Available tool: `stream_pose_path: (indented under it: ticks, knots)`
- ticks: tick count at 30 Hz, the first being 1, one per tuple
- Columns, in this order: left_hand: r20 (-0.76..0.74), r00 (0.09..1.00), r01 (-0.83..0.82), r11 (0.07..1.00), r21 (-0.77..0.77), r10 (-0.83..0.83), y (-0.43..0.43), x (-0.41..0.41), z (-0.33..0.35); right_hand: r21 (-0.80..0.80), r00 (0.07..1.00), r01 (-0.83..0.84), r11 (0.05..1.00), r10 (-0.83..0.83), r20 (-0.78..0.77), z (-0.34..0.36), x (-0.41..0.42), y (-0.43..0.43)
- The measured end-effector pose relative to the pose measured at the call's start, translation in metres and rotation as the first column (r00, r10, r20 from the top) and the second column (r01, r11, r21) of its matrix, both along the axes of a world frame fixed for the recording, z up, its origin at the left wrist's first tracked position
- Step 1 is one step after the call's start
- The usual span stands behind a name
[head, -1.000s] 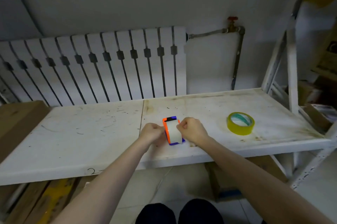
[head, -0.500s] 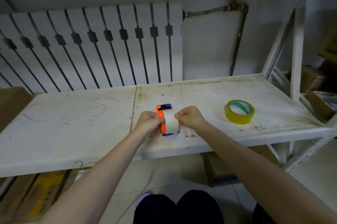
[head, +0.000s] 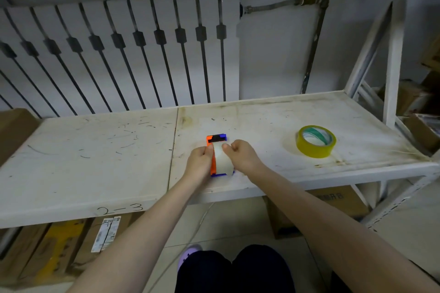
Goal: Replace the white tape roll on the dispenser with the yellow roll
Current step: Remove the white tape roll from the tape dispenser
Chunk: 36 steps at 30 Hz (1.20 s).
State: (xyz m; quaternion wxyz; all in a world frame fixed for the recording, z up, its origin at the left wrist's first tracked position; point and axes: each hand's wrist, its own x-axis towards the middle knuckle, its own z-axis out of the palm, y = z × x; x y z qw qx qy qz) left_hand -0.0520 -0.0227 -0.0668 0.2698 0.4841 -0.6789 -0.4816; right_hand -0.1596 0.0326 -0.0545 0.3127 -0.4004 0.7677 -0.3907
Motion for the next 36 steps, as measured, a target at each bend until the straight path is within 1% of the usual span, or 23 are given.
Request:
stream_pose_path:
  ticks: [3,5,6,7,8,9,10,11,12,14,16,20,22,25,29,33,36]
  knots:
    - [0.113,0.993,-0.016,0.997,-0.073,0.024,-0.003,0.000,-0.003,0.022,0.982,-0.039,0.999,0.042,-0.184,0.003,0.006,0.003]
    - [0.167,0.985,-0.024,0.993,-0.112,0.043,-0.003,0.001,-0.002,0.030,0.967,-0.050,0.998,0.056,-0.249,0.003,0.009,0.001]
    - [0.184,0.981,-0.029,0.991,-0.129,0.052,-0.003,0.002,-0.002,0.030,0.969,-0.062,0.998,0.067,-0.237,0.003,0.009,0.001]
    - [0.199,0.978,-0.036,0.990,-0.139,0.064,-0.003,0.003,-0.002,0.016,0.979,-0.079,0.997,0.080,-0.189,0.003,0.008,0.001]
    - [0.202,0.977,-0.037,0.990,-0.138,0.064,-0.003,0.005,-0.003,-0.008,0.992,-0.093,0.996,0.092,-0.081,0.002,0.007,0.002]
    - [0.196,0.979,-0.029,0.991,-0.132,0.054,-0.003,0.006,-0.004,-0.047,0.994,-0.085,0.995,0.088,0.068,0.001,0.004,0.004]
    - [0.180,0.983,-0.021,0.993,-0.118,0.043,-0.005,0.008,-0.005,-0.058,0.980,-0.070,0.996,0.079,0.181,0.001,0.000,0.007]
    - [0.159,0.987,-0.021,0.995,-0.098,0.037,-0.007,0.011,-0.005,-0.060,0.971,-0.043,0.997,0.056,0.233,0.001,-0.004,0.009]
    - [0.137,0.990,-0.024,0.997,-0.070,0.034,-0.010,0.014,-0.003,-0.058,0.978,-0.012,0.998,0.024,0.207,0.000,-0.009,0.009]
    - [0.110,0.994,-0.024,1.000,-0.015,0.025,-0.017,0.019,-0.001,-0.090,0.995,0.028,0.996,-0.020,0.097,-0.004,-0.018,0.006]
    - [0.101,0.995,-0.022,0.999,0.026,0.019,-0.021,0.021,0.000,-0.090,0.999,0.020,0.996,-0.016,0.048,-0.004,-0.014,0.006]
    - [0.078,0.996,-0.042,0.999,0.030,0.040,-0.017,0.022,-0.001,-0.159,0.998,0.061,0.985,-0.057,0.033,-0.003,0.007,0.013]
    - [0.082,0.996,-0.042,0.999,0.015,0.040,-0.016,0.020,-0.002,-0.200,0.999,0.028,0.979,-0.022,0.035,-0.001,0.014,0.020]
    - [0.136,0.990,-0.025,0.999,-0.023,0.028,-0.014,0.016,-0.002,-0.230,0.999,-0.023,0.973,0.033,0.041,-0.009,0.019,0.023]
    - [0.184,0.983,-0.010,1.000,-0.009,0.011,-0.014,0.012,-0.003,-0.213,0.998,0.047,0.976,-0.039,0.040,-0.022,0.021,0.022]
    - [0.180,0.984,-0.017,0.999,0.033,0.011,-0.013,0.009,0.001,-0.214,0.996,0.022,0.977,-0.039,-0.075,-0.022,0.015,0.023]
    - [0.182,0.983,-0.033,0.998,0.062,0.021,-0.010,0.009,0.007,-0.199,0.995,0.001,0.980,-0.021,-0.102,-0.018,0.009,0.023]
